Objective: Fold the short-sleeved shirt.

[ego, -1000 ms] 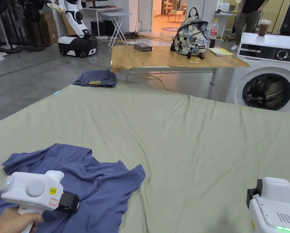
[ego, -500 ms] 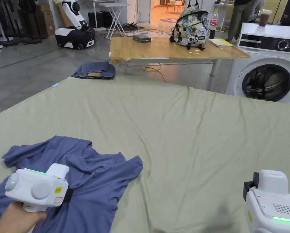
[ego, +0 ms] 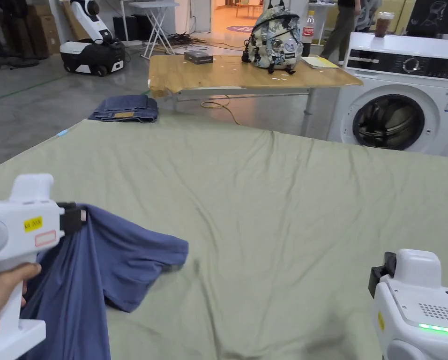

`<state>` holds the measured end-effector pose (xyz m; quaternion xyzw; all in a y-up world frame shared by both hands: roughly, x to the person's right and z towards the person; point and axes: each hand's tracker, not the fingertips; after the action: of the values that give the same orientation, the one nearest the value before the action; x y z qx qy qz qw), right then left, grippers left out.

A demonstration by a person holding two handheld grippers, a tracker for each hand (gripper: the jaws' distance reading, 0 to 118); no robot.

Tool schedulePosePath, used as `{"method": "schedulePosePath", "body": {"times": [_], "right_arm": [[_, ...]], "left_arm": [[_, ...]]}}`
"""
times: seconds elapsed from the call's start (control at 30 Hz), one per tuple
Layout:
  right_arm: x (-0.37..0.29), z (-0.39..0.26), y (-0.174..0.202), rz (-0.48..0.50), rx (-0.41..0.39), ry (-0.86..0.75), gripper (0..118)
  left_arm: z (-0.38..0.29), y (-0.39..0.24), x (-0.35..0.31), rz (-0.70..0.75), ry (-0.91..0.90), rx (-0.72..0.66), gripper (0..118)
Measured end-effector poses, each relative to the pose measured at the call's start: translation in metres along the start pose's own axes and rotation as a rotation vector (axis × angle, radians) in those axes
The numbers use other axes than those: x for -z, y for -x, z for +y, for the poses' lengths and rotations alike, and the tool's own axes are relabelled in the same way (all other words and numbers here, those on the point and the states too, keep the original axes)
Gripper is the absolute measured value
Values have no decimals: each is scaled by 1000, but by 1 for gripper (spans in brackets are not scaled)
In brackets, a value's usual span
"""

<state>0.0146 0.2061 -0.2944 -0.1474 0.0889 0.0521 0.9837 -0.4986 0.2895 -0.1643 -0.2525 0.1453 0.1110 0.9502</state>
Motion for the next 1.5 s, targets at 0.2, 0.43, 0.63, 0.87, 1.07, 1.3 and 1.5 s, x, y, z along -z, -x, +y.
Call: {"method": "schedulePosePath", "body": {"times": [0.2,0.43,0.63,0.87,1.07,1.3,1.5], "right_arm": [[-16,14,-17,-28,26,-52,0],[-35,23,-45,-79,62,-98,0],[-56,21,-72,-148,91,-134,0],[-79,16,-107,-218,100,-145,0],[-92,10,-136,-289,126,-137,0],[-96,0,-151,-319,134,-103,0],[-93,-4,-149,-310,137,-77,0]], "left_arm": [[72,-36,-15,-63,-130,43,0],[113,-134,-9,-226,-189,135,0],[111,-242,14,-426,-154,191,0],[79,-375,34,-639,-62,281,0],[19,-461,50,-780,85,359,0],[-73,-488,79,-788,297,404,0],[-83,-459,80,-778,331,276,55]]}}
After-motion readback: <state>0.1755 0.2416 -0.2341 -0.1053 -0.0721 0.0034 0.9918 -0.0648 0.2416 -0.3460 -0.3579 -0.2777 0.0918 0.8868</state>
